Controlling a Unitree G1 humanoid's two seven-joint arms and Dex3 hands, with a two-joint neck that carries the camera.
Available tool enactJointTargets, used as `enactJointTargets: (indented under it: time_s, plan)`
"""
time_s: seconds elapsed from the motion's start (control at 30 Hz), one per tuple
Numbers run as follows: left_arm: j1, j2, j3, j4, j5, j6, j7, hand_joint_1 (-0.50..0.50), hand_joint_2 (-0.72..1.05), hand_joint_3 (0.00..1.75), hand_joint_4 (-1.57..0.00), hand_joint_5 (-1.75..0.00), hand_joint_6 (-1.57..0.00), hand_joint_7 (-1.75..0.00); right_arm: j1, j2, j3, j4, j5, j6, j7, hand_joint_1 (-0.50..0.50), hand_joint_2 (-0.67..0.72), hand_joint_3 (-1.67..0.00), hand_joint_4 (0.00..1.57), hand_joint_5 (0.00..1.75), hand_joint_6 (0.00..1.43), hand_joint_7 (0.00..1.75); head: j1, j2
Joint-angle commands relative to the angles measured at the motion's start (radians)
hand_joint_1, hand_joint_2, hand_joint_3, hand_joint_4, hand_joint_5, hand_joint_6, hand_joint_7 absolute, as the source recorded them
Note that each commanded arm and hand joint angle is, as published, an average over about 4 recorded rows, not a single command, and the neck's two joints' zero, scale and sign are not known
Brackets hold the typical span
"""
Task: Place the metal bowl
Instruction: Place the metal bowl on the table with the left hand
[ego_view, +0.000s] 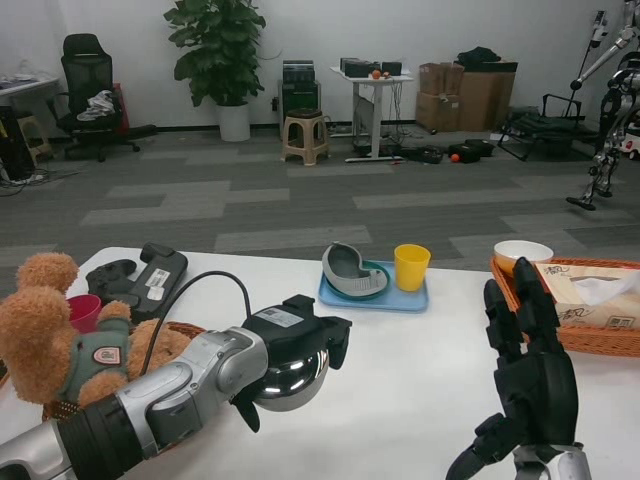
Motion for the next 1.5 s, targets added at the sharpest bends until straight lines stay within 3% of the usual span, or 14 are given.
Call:
enactJointTargets:
  time_s: [0.03, 0.17, 0.27, 0.33, 0.63, 0.83, 1.07, 1.33, 1.5]
  plan:
    - [0.007, 0.004, 0.004, -0.002, -0.001, 0.001, -0.005, -0.5, 1.05, 1.57, -1.53, -1.75, -1.23, -1.61, 0.011, -0.001, 0.003, 0.003, 0.0, 0.003, -0.002, 0.25, 0.72, 0.0, 0.0, 0.0, 0.0, 0.07, 0.002, -0.004]
    - [0.005, -0.011, 0.011, 0.025, 0.02, -0.004, -0.004, -0.5, 1.05, 1.59, -1.53, -1.75, -1.22, -1.61, 0.011, 0.0, 0.003, 0.005, 0.0, 0.003, -0.002, 0.25, 0.72, 0.0, 0.0, 0.0, 0.0, 0.07, 0.002, -0.01]
    - [0.003, -0.043, 0.022, 0.086, 0.045, -0.032, 0.002, -0.5, 1.05, 1.66, -1.53, -1.75, -1.2, -1.61, 0.011, 0.001, 0.005, 0.009, 0.0, 0.003, -0.002, 0.25, 0.72, 0.0, 0.0, 0.0, 0.0, 0.07, 0.001, -0.015]
    - [-0.001, -0.061, 0.027, 0.132, 0.057, -0.055, 0.011, -0.5, 1.05, 1.61, -1.51, -1.75, -1.2, -1.61, 0.011, 0.001, 0.007, 0.012, 0.0, 0.003, -0.002, 0.25, 0.72, 0.0, 0.0, 0.0, 0.0, 0.07, 0.004, -0.021]
    - [-0.054, -0.158, -0.012, 0.458, 0.064, -0.142, 0.09, -0.5, 1.05, 1.66, -1.5, -1.75, -1.2, -1.61, 0.011, 0.007, 0.009, 0.021, 0.007, 0.001, -0.004, 0.25, 0.72, 0.0, 0.0, 0.0, 0.0, 0.07, 0.004, -0.027]
    - [-0.064, -0.237, -0.006, 0.614, 0.095, -0.174, 0.236, -0.5, 1.05, 1.64, -1.5, -1.75, -1.18, -1.61, 0.018, 0.008, 0.007, 0.021, 0.022, -0.002, -0.004, 0.25, 0.72, 0.0, 0.0, 0.0, 0.0, 0.07, 0.014, -0.028]
    - [-0.074, -0.298, -0.003, 0.745, 0.121, -0.226, 0.346, -0.5, 1.05, 1.64, -1.46, -1.75, -1.17, -1.66, 0.025, 0.008, 0.008, 0.021, 0.025, -0.002, -0.004, 0.25, 0.72, 0.0, 0.0, 0.0, 0.0, 0.07, 0.013, -0.036]
    - [-0.077, -0.356, 0.023, 0.882, 0.123, -0.305, 0.426, -0.5, 1.05, 1.66, -1.4, -1.75, -1.11, -1.68, 0.036, 0.008, 0.002, 0.016, 0.027, -0.002, -0.004, 0.25, 0.72, 0.0, 0.0, 0.0, 0.0, 0.07, 0.012, -0.05]
    - [-0.082, -0.374, 0.024, 0.955, 0.113, -0.327, 0.437, -0.5, 1.05, 1.7, -1.22, -1.75, -1.03, -1.68, 0.039, 0.008, 0.001, 0.015, 0.029, -0.002, -0.004, 0.25, 0.72, 0.0, 0.0, 0.0, 0.0, 0.07, 0.007, -0.053]
